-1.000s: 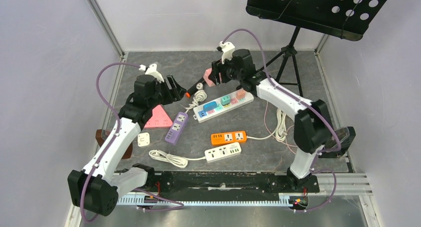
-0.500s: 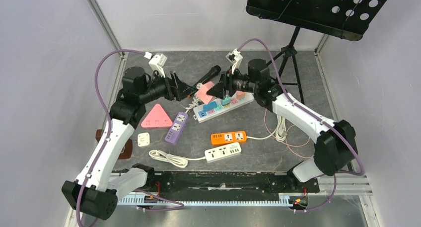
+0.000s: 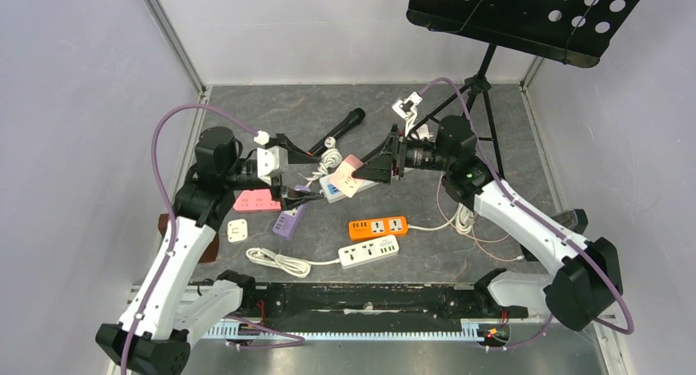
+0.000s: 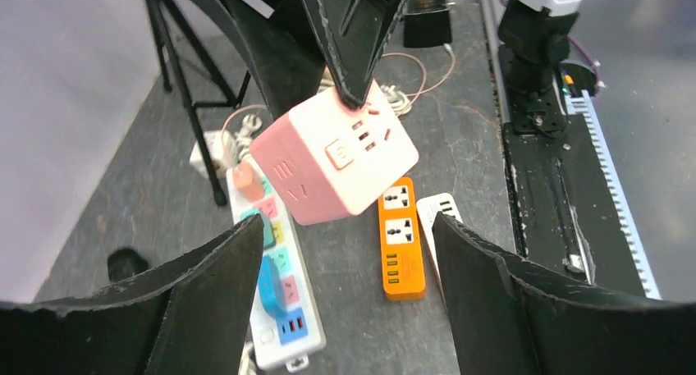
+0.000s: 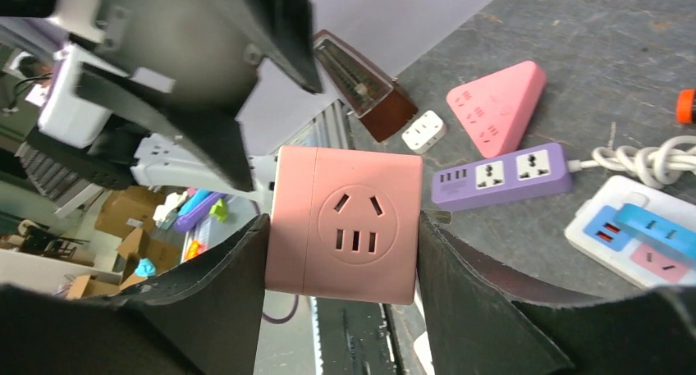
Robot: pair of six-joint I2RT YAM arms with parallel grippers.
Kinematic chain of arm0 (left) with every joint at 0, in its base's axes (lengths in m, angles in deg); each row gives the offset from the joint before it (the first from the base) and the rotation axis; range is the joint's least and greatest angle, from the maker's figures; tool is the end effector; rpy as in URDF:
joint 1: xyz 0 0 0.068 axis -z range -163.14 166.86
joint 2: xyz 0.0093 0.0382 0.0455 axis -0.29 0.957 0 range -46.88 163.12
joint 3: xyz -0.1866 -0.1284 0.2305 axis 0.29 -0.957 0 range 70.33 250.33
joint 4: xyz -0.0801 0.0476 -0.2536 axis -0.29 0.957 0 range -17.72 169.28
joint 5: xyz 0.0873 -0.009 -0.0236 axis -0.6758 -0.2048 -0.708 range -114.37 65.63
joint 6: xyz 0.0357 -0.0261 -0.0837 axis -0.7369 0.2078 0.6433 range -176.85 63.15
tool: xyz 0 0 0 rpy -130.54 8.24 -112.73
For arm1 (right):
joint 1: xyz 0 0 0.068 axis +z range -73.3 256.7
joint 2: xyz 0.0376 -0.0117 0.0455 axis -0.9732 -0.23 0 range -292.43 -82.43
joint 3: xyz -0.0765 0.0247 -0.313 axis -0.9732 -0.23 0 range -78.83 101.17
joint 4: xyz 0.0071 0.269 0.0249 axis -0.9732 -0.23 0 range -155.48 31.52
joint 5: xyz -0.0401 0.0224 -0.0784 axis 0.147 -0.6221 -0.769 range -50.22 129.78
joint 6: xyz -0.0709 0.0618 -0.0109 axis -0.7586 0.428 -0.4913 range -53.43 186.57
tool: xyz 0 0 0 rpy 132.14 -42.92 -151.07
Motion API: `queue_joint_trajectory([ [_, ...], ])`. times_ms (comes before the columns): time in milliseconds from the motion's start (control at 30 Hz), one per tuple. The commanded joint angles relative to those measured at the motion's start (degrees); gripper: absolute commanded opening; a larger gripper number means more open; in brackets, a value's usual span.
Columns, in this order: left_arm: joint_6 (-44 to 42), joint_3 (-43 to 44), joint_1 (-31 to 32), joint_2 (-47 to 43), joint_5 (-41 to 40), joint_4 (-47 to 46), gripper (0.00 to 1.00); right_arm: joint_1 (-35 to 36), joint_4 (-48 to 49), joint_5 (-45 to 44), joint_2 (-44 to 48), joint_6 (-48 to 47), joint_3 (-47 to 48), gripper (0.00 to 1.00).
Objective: Insert the plug
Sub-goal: Pick up the plug from the center of the board.
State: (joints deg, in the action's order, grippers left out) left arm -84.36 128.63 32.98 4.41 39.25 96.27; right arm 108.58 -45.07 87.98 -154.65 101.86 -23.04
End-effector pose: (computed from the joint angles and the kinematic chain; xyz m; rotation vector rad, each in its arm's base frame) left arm 0.1465 -0.1222 0.4178 1.2926 1.2275 -0.8809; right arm 0.2342 0.2208 0.3929 -0.6735 1.7284 1.5324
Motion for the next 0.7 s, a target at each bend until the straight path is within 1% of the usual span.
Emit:
queue_joint_trajectory([
  [0, -12.4, 0.5, 0.6, 3.5, 11.8, -3.7, 0.82, -0.2, 4.5, 4.0, 4.0, 4.3, -0.8, 0.24],
  [100, -16.6, 0.4, 2.3, 4.7, 12.2, -4.4, 0.82, -0.1, 6.3, 5.0, 4.7, 6.5, -1.8, 0.25],
  [200, -18.9, 1.7, 3.1, 6.9, 12.3, -4.6, 0.82, 0.0, 14.9, 6.0, 3.9, 14.5, -4.7, 0.24],
  [267, -21.0, 1.9, 3.2, 7.7, 11.6, -4.8, 0.82, 0.2, 22.9, 6.6, 3.1, 21.1, -7.0, 0.23],
  [333, -20.4, 2.0, 4.3, 8.5, 12.2, -7.3, 0.82, 0.2, 28.0, 7.1, 1.8, 26.7, -8.3, 0.22],
  [433, -20.4, 1.9, 5.2, 9.8, 13.0, -7.6, 0.82, 0.3, 34.9, 7.8, 0.5, 33.2, -9.4, 0.21],
  [600, -20.4, 2.1, 6.5, 11.8, 18.1, -7.7, 0.82, 0.8, 35.9, 7.5, -0.7, 34.7, -9.1, 0.21],
  [667, -20.9, 2.2, 7.1, 12.2, 19.0, -7.7, 0.82, 1.2, 36.0, 7.6, -1.3, 35.0, -8.8, 0.21],
])
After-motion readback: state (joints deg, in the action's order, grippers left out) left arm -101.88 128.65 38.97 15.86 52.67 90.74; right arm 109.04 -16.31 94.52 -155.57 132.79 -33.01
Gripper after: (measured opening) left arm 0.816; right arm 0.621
